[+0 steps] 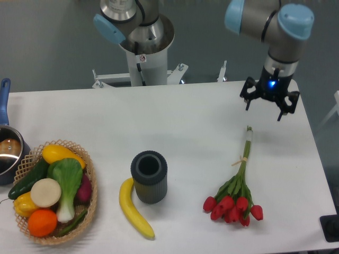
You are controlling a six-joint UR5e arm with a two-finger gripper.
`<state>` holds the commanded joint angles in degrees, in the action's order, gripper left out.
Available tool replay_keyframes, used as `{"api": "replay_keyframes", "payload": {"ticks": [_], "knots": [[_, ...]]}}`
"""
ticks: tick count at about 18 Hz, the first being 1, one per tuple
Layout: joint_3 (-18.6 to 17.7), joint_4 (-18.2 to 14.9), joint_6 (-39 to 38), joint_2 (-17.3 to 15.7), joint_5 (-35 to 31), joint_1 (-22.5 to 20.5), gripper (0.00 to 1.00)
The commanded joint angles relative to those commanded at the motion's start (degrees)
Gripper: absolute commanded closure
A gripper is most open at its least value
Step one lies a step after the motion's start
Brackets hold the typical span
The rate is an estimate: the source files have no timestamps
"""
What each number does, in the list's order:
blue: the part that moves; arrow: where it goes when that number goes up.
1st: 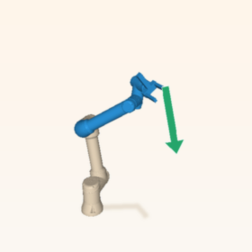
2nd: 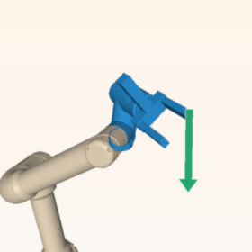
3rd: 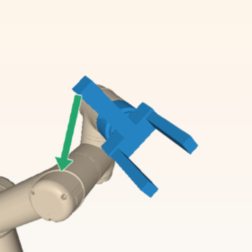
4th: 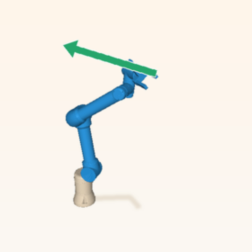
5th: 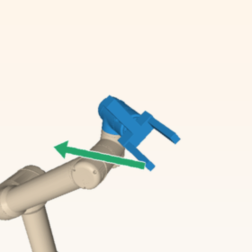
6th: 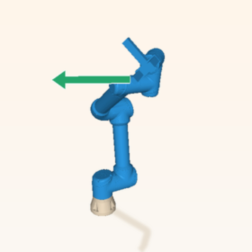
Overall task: Pick up the flowers from the table
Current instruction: 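Lower the open gripper around the tulip stems above the tie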
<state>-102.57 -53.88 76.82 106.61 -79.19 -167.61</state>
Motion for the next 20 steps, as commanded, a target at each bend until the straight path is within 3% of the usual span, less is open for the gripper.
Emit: {"api": "replay_keyframes", "payload": {"ticks": [3, 7, 20], "knots": [[0.0, 0.6, -0.4, 2.2, 0.2, 1.2, 0.00], [0.4, 4.0, -3.4, 5.6, 1.1, 3.3, 0.00], [5.0, 5.8, -8.3, 13.0, 1.1, 7.2, 0.00]]}}
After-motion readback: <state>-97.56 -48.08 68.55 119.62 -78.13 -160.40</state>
